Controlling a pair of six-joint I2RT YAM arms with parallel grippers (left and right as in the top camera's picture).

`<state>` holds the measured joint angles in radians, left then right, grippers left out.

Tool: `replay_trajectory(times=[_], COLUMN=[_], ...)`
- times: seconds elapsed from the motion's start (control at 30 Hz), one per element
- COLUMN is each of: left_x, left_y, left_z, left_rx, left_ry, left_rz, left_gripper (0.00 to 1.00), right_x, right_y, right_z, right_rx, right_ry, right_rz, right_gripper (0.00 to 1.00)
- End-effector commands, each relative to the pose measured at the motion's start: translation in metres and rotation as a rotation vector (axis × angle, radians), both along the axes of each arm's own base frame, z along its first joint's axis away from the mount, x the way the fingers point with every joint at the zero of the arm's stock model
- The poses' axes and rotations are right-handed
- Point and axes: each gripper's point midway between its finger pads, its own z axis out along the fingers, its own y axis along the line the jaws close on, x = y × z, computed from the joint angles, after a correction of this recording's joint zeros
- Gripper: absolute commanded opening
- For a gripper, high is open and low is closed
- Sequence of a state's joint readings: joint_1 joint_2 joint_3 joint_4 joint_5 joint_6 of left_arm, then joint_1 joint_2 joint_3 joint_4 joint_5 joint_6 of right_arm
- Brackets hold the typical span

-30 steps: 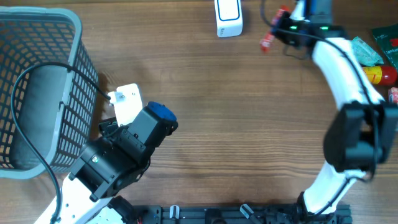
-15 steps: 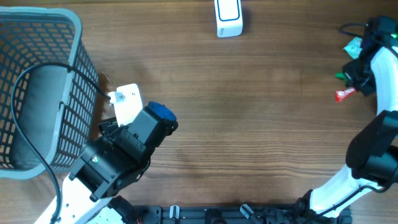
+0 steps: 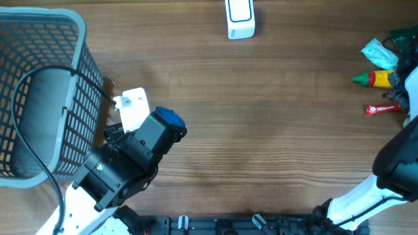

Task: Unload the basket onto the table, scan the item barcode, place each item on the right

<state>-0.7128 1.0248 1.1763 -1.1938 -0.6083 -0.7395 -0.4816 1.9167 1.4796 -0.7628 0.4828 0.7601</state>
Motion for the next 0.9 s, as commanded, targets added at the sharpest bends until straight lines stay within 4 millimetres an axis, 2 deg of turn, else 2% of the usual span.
replay_trajectory(times=[0.0, 0.1, 0.17, 0.27, 0.4, 0.43, 0.53, 0.67, 0.73, 0.87], left_x=[0.001, 0.001, 0.001, 0.001, 0.001, 0.001, 0.001, 0.001, 0.001, 0.001], left_y=[0.000, 0.000, 0.000, 0.000, 0.000, 0.000, 0.000, 0.000, 0.000, 0.000], left_z=[0.001, 0.001, 0.001, 0.001, 0.001, 0.001, 0.001, 0.001, 0.001, 0.001], left_rx=[-0.001, -0.001, -0.001, -0.001, -0.001, -0.001, -0.001, -0.001, -0.001, -0.001], left_ry=[-0.006, -0.006, -0.006, -0.006, -0.006, -0.006, -0.006, -0.007, -0.006, -0.006], left_rz=[0.011, 0.011, 0.011, 0.011, 0.011, 0.011, 0.011, 0.011, 0.011, 0.011], left_gripper=[1.00, 1.00, 1.00, 1.00, 1.00, 1.00, 1.00, 1.00, 1.00, 1.00], right_x=[0.010, 0.025, 0.042, 0.050, 0.044, 0.040, 0.020, -0.013, -0.028, -0.044], right_y=[0.010, 0.025, 0.047, 0.068, 0.102, 0.116, 0.153, 0.184, 0.191, 0.198], right_z=[0.008, 0.024, 0.051, 0.090, 0.155, 0.175, 0.216, 0.243, 0.247, 0.248], right_rx=[0.027, 0.097, 0.157, 0.154, 0.118, 0.123, 0.163, 0.209, 0.213, 0.225], right_ry=[-0.016, -0.111, -0.225, -0.320, -0.448, -0.497, -0.607, -0.667, -0.661, -0.649], right_rz=[0.076, 0.145, 0.267, 0.380, 0.546, 0.593, 0.702, 0.769, 0.767, 0.763], right_gripper=[0.89, 0.94, 0.99, 1.00, 1.00, 1.00, 1.00, 1.00, 1.00, 1.00])
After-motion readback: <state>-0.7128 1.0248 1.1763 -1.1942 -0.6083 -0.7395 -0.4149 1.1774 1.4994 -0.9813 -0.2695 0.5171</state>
